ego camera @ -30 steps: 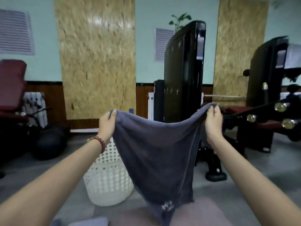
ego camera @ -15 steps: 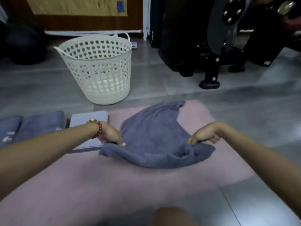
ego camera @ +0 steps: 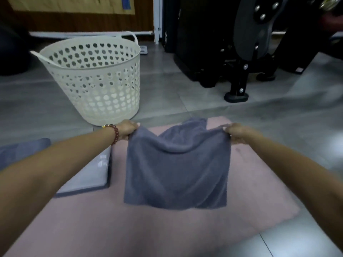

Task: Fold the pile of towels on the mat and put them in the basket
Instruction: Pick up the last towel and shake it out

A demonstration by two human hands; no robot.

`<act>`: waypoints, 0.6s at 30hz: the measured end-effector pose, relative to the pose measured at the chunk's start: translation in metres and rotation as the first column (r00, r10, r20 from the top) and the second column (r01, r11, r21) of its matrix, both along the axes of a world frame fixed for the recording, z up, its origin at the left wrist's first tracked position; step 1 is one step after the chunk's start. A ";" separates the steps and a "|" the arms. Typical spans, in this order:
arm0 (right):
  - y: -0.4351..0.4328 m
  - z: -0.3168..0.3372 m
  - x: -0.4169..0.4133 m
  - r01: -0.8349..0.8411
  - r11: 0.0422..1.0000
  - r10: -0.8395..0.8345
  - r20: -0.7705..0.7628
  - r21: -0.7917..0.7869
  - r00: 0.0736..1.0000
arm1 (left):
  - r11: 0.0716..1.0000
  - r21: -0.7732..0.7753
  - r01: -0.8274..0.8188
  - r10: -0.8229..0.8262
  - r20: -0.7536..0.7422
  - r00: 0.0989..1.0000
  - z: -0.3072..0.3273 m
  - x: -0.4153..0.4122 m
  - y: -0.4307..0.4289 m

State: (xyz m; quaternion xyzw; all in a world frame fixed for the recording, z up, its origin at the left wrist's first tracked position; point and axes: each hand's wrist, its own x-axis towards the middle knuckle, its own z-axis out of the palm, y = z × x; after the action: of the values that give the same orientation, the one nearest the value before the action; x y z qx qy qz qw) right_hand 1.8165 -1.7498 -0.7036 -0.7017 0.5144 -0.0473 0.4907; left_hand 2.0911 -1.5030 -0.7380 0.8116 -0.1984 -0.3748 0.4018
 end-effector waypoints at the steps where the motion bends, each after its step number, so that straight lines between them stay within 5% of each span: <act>1: -0.014 0.006 0.018 0.104 0.991 -0.092 0.134 -0.085 0.987 | 0.982 -0.137 -0.129 0.133 0.019 0.991 0.005 0.015 -0.019; 3: -0.039 0.005 0.048 0.209 0.960 -0.135 0.341 -0.189 0.930 | 0.906 -0.345 -0.246 0.268 0.017 0.963 0.007 0.042 -0.051; 5: -0.051 -0.016 0.066 0.263 0.928 -0.152 0.376 -0.264 0.914 | 0.905 -0.337 -0.260 0.312 0.109 0.944 -0.023 0.057 -0.069; 8: -0.040 -0.090 0.065 0.261 0.909 -0.223 0.151 -0.324 0.963 | 0.981 0.025 -0.191 0.176 0.293 0.940 -0.102 0.034 -0.060; 10: -0.010 -0.146 0.044 0.226 0.945 -0.241 -0.037 -0.239 0.970 | 0.969 0.211 -0.128 0.064 0.284 0.957 -0.155 -0.003 -0.031; 13: 0.041 -0.201 0.002 0.155 0.982 -0.170 -0.133 -0.111 0.976 | 0.992 0.107 -0.067 0.028 0.330 0.944 -0.204 -0.050 0.018; 18: 0.071 -0.221 -0.036 0.132 0.971 -0.146 -0.060 -0.198 0.987 | 0.998 0.037 0.043 -0.055 0.445 0.894 -0.214 -0.073 0.059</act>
State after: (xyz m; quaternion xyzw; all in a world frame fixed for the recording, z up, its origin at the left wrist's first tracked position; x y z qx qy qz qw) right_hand 1.7801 -1.6790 -0.9242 -0.7096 0.5732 -0.1050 0.3962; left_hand 2.0177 -1.4441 -0.9520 0.8758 -0.3006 -0.1913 0.3255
